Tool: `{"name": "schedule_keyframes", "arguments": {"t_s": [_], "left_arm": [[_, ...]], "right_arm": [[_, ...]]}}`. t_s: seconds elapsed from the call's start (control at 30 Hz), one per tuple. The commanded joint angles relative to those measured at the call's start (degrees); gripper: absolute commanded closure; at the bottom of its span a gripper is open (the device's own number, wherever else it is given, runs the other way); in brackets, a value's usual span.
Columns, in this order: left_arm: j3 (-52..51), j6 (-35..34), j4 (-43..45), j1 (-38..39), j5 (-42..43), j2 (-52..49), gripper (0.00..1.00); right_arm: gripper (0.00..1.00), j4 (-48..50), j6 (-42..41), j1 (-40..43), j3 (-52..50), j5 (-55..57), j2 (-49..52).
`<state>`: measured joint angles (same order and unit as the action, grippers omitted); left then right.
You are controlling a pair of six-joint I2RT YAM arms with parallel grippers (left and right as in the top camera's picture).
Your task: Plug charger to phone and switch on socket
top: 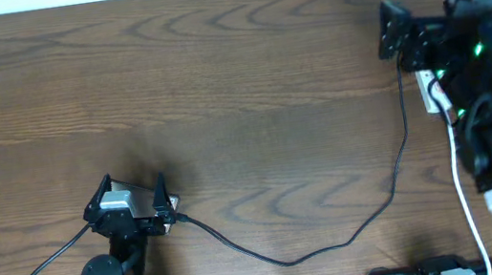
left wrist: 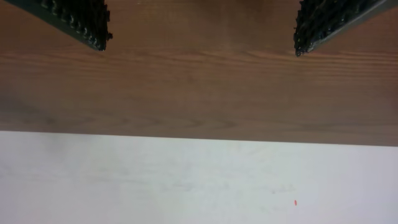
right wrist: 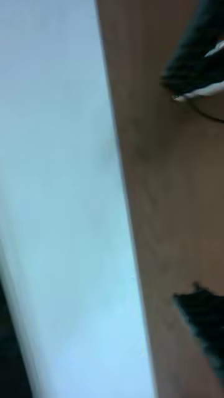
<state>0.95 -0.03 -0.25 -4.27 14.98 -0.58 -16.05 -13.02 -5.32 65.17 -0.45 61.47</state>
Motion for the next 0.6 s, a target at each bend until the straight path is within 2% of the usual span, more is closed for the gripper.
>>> {"name": "schedule_keyframes", "arguments": {"t_s": [0.0,0.27,0.57], "left_arm": [[-0.68,-0.24,-2.47,0.22,2.36,0.35,0.07],[-0.68,-0.24,-2.47,0.22,2.36,0.35,0.07],[-0.68,-0.24,-2.47,0.22,2.36,0.35,0.07]], "right_arm": [[0.01,7.96,0.22,-1.51,-9.92,0.33,-3.96],[0.01,34.67,0.24,-2.27,-35.78,0.33,-13.46],[0.01,49.59,1.14,-2.23,-54.62,0.33,-27.45]]}}
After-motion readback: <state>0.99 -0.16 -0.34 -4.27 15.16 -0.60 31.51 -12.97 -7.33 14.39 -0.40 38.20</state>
